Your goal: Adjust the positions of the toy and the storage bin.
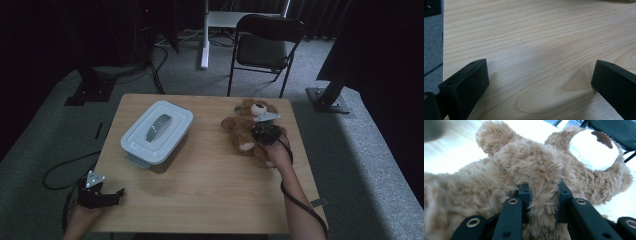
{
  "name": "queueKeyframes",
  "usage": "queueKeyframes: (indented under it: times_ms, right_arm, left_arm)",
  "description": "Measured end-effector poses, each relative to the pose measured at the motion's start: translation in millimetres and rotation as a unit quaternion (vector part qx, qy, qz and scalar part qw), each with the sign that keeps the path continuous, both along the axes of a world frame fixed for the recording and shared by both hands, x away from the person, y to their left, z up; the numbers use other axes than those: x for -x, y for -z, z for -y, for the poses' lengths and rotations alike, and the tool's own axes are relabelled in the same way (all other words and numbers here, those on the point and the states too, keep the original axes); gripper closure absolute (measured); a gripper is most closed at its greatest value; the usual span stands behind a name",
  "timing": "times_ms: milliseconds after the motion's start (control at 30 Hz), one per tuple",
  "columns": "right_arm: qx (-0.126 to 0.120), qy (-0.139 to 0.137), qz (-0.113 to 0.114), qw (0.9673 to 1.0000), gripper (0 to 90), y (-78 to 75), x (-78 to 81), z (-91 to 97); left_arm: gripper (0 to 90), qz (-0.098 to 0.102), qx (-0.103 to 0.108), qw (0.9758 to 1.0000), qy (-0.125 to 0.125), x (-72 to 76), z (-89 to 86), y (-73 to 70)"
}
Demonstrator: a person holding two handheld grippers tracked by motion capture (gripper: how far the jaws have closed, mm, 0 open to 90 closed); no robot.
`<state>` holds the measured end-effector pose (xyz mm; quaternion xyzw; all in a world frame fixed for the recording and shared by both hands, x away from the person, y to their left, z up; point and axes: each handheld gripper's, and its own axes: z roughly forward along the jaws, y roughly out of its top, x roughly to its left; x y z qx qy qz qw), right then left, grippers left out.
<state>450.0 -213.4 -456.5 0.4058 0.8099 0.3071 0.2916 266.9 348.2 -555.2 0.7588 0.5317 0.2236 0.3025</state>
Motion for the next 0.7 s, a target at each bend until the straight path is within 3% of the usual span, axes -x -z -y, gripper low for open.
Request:
queueKeyframes:
  times_ms: [133,200,267,300,333,367,433,533,600,667,700]
  right_arm:
    - [0.040,-0.018,0.004,0.9990,72.8,-5.9,-18.4,14.2]
    - [0.035,-0.003,-0.012,0.9993,70.1,-2.3,-27.8,23.0]
    - [0.019,0.003,-0.037,0.9991,59.1,6.2,-33.9,30.1]
    - [0.019,0.003,-0.037,0.9991,59.1,6.2,-33.9,30.1]
    - [0.003,0.012,-0.041,0.9991,52.5,8.9,-34.0,32.9]
    - [-0.052,0.035,-0.062,0.9961,37.7,5.4,-32.2,40.1]
    - [-0.081,0.057,-0.079,0.9919,34.5,0.9,-29.5,44.4]
    - [-0.137,0.097,-0.091,0.9817,28.7,-6.8,-22.5,48.8]
    - [-0.171,0.119,-0.085,0.9745,22.3,-10.7,-17.7,48.8]
    - [-0.189,0.157,-0.079,0.9662,19.5,-12.8,-15.4,47.5]
    - [-0.189,0.157,-0.079,0.9662,19.5,-12.8,-15.4,47.5]
  left_arm:
    - [2.0,0.000,0.000,1.0000,-0.003,-0.2,0.2,0.1]
    - [2.0,0.000,0.000,1.0000,-0.003,-0.3,0.2,0.1]
    - [2.0,0.000,0.000,1.0000,-0.004,-0.3,0.1,0.0]
    - [2.0,0.000,0.000,1.0000,-0.004,-0.3,0.1,0.0]
    - [2.0,0.000,0.000,1.0000,-0.004,-0.3,0.1,0.0]
    - [2.0,0.000,0.000,1.0000,-0.004,-0.3,0.1,0.0]
    - [2.0,0.000,0.000,1.0000,-0.004,-0.3,0.1,0.0]
    - [2.0,0.000,0.000,1.0000,-0.004,-0.3,0.2,0.0]
    - [2.0,0.000,0.000,1.0000,-0.004,-0.3,0.1,0.0]
    - [2.0,0.000,0.000,1.0000,-0.004,-0.3,0.2,0.0]
    - [2.0,0.000,0.000,1.0000,-0.004,-0.3,0.2,0.0]
